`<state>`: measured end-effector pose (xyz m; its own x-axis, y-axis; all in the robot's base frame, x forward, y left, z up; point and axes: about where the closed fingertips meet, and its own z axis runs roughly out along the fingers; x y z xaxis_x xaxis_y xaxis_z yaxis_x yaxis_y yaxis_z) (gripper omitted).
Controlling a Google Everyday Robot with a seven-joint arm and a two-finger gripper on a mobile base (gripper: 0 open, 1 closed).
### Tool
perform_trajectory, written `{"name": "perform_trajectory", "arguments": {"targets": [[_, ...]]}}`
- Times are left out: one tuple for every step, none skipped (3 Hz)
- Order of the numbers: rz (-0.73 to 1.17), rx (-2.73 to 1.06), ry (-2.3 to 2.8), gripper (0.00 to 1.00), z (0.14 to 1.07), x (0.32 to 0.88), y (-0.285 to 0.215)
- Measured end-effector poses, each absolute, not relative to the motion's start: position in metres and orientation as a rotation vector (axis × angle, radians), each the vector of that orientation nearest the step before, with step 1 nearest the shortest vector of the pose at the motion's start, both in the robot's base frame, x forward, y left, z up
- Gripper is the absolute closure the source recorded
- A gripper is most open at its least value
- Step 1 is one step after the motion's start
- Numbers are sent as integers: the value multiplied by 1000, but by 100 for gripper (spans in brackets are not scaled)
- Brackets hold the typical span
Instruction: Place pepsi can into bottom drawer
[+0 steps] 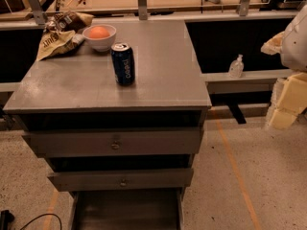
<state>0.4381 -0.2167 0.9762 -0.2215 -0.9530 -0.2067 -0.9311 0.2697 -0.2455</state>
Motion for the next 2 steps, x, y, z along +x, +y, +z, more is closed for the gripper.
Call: {"name": "perform_trajectory", "arguments": {"targets": [[-98, -1725, 2232, 0, 976, 438, -217], [-93, -1716, 2216, 0, 979, 441, -214]]}}
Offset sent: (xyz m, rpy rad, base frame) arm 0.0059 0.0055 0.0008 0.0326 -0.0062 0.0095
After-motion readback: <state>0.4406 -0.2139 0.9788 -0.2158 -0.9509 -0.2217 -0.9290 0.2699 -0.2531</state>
